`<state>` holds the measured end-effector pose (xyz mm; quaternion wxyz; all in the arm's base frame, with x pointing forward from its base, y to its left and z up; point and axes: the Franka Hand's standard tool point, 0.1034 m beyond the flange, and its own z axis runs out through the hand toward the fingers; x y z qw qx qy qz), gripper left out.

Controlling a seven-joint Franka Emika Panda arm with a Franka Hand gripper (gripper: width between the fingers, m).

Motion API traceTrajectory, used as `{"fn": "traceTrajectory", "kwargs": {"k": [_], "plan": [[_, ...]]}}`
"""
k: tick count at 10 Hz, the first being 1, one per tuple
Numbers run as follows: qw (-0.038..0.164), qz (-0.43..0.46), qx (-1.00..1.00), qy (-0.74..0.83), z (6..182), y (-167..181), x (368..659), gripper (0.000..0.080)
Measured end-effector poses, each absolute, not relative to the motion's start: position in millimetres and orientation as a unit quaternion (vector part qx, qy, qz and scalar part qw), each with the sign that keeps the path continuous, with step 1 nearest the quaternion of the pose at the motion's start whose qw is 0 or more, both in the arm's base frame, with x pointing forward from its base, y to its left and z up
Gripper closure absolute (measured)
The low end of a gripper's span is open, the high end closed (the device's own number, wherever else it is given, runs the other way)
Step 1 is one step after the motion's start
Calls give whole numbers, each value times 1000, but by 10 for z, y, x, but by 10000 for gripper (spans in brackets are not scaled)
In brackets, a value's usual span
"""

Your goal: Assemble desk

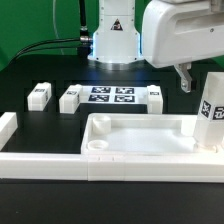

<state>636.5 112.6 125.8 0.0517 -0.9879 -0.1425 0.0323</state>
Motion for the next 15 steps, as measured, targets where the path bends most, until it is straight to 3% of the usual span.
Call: {"fn": "traceTrajectory", "kwargs": {"k": [1, 3, 4, 5, 9, 11, 15], "plan": [[51, 32, -986, -154, 1258, 1126, 6365, 151], [50, 32, -981, -182, 1261, 1129, 6363, 399], [51, 31, -982, -180, 1262, 1130, 6366, 399], [51, 31, -982, -180, 1263, 1121, 6369, 504], [51, 31, -984, -166, 1262, 1114, 6370, 504], [58, 31, -998, 13, 1252, 1101, 6339, 504], [53, 43, -945, 319, 1210, 1256, 6220, 504]]}}
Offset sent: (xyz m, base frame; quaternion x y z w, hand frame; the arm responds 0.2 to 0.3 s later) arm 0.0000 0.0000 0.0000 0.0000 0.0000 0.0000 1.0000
